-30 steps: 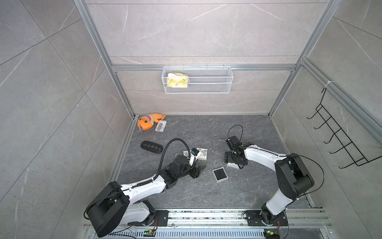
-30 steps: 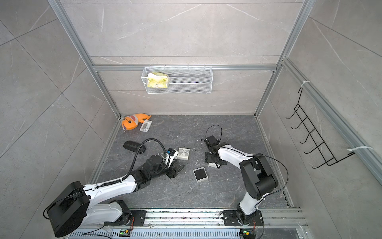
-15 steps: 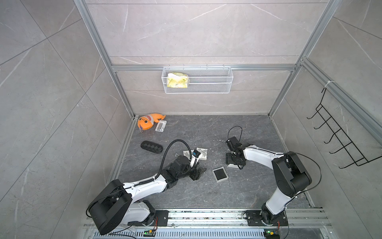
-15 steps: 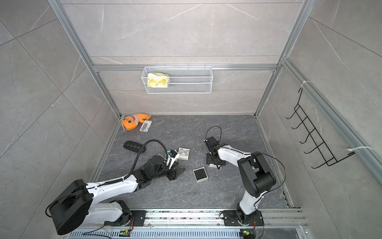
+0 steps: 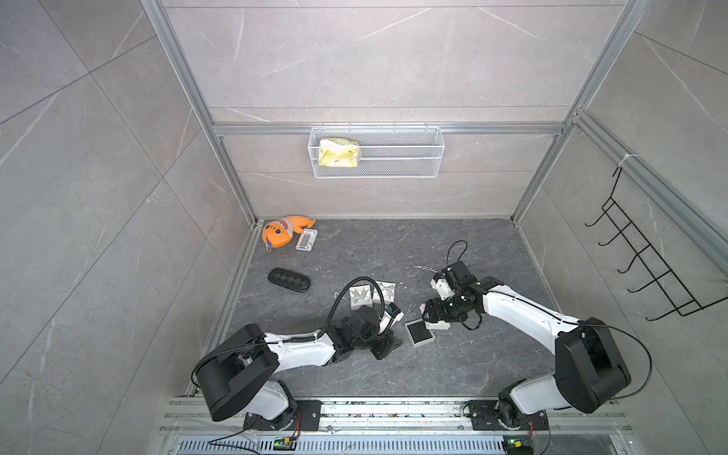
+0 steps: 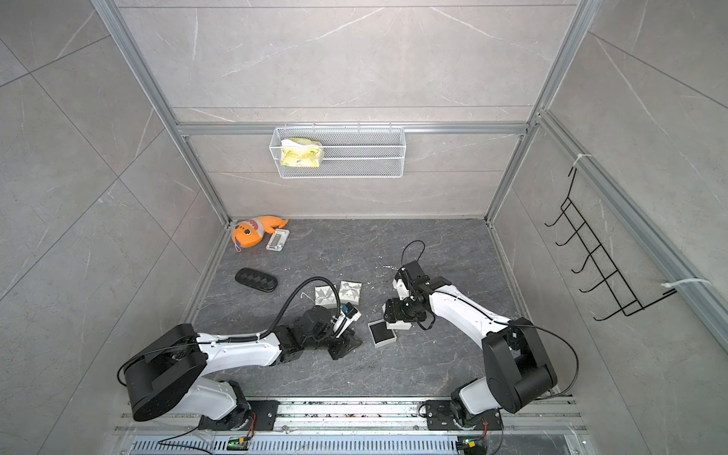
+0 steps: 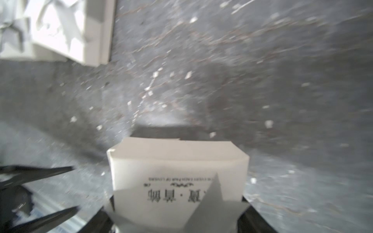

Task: Take the necklace out of the lift-off lid jewelry box
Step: Pick up the lid from the center of the board, then close the lid on the jewelry box.

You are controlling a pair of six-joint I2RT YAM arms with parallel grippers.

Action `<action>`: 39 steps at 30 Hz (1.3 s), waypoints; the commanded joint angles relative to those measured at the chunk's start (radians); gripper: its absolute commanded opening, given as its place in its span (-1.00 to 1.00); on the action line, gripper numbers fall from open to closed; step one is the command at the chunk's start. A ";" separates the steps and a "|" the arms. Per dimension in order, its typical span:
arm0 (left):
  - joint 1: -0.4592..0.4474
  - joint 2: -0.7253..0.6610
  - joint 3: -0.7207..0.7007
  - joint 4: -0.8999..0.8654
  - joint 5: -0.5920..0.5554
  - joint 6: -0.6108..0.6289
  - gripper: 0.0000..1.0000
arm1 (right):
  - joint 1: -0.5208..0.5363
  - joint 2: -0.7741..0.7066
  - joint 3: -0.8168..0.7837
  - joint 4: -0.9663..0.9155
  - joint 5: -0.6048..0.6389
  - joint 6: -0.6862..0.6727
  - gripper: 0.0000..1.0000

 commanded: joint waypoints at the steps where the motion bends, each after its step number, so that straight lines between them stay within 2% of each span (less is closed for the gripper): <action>1: -0.016 0.050 0.031 0.093 -0.038 -0.001 -0.23 | 0.037 0.021 -0.018 -0.020 -0.102 -0.041 0.37; 16: -0.037 0.204 0.051 0.269 -0.078 -0.041 -0.53 | 0.104 0.050 -0.046 0.024 -0.073 0.032 0.41; 28: -0.057 0.237 0.036 0.357 -0.154 -0.095 -0.58 | 0.161 0.059 -0.054 0.032 -0.001 0.123 0.48; 39: -0.058 0.266 0.043 0.394 -0.161 -0.119 -0.58 | 0.183 0.040 -0.055 0.052 0.010 0.113 0.65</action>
